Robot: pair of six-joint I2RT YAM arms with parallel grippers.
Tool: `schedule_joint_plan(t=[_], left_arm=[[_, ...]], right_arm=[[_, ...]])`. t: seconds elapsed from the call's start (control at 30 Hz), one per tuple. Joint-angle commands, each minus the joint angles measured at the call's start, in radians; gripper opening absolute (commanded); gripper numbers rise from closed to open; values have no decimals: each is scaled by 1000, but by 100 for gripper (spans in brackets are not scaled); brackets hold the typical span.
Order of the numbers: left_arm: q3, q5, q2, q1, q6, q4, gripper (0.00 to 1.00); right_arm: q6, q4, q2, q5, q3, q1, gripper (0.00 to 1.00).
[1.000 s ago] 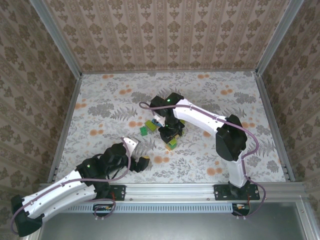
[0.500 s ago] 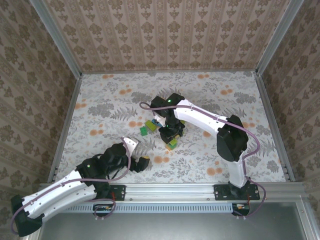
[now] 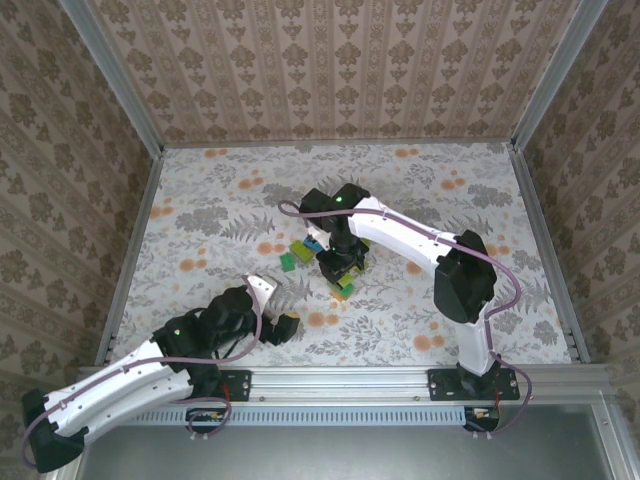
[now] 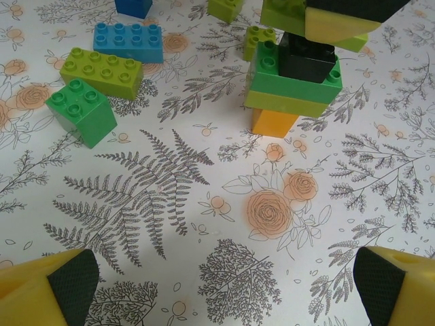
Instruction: Assemble a carrot with lego
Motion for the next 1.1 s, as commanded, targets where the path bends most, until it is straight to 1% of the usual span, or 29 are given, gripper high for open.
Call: schedule_joint_plan(t=[0.0,1.07], left_arm=[[-7,11,2,-6,23,26,100],[-6,12,7,-10,24,28,100]], right_arm=[[7,-35,-10,18,32,0,38],[-35,-54,42,7,-24,1,39]])
